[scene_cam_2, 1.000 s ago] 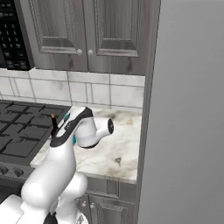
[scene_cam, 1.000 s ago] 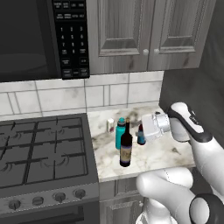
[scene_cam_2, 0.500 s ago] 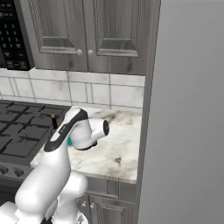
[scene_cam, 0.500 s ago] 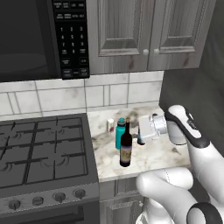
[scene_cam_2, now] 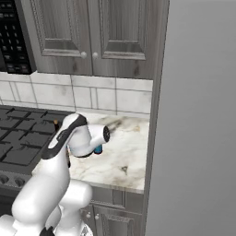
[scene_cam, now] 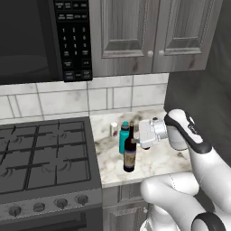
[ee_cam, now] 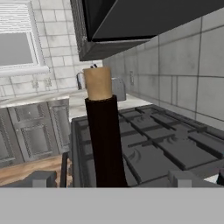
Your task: Move the drinks to the dining counter.
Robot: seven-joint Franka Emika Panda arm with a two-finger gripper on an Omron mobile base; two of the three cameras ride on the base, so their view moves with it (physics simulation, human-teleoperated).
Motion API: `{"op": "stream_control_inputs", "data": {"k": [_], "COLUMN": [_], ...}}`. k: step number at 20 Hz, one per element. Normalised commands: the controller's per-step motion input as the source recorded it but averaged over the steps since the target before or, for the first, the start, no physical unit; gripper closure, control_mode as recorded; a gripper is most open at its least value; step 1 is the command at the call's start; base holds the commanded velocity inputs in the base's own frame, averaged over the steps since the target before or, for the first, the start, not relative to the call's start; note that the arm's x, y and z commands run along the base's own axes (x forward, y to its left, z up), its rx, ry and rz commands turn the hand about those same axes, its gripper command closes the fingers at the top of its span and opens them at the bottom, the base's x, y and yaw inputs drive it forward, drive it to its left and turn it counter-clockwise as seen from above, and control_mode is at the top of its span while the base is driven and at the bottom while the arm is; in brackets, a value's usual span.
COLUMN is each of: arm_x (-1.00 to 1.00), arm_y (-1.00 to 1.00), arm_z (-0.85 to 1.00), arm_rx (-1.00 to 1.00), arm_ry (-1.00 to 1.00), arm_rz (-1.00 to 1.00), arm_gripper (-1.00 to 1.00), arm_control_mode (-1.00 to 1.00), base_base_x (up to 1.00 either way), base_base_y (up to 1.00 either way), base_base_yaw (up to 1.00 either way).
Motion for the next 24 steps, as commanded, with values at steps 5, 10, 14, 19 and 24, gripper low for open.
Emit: {"op": "stream_control_inputs", "data": {"k": [5, 10, 14, 19, 24], "arm_x": [0.0, 0.12, 0.01, 0.0, 0.0], "arm_y": [0.11, 0.15, 0.1, 0.0, 0.0], "arm_z": [0.0, 0.0, 0.0, 0.0, 0.0], "arm_rx": [0.0, 0.0, 0.0, 0.0, 0.0], "arm_ry": [0.0, 0.0, 0.0, 0.0, 0.0], "arm_rz": [0.0, 0.0, 0.0, 0.0, 0.0], "arm_gripper": [-1.0, -1.0, -1.0, 1.0, 1.0], "arm_control_mode": [-1.0, -1.0, -1.0, -1.0, -1.0], "base_base_x": [0.0, 0.0, 0.0, 0.0, 0.0], "base_base_y": [0.0, 0.0, 0.0, 0.0, 0.0], "base_base_yaw": [0.0, 0.0, 0.0, 0.0, 0.0]}}
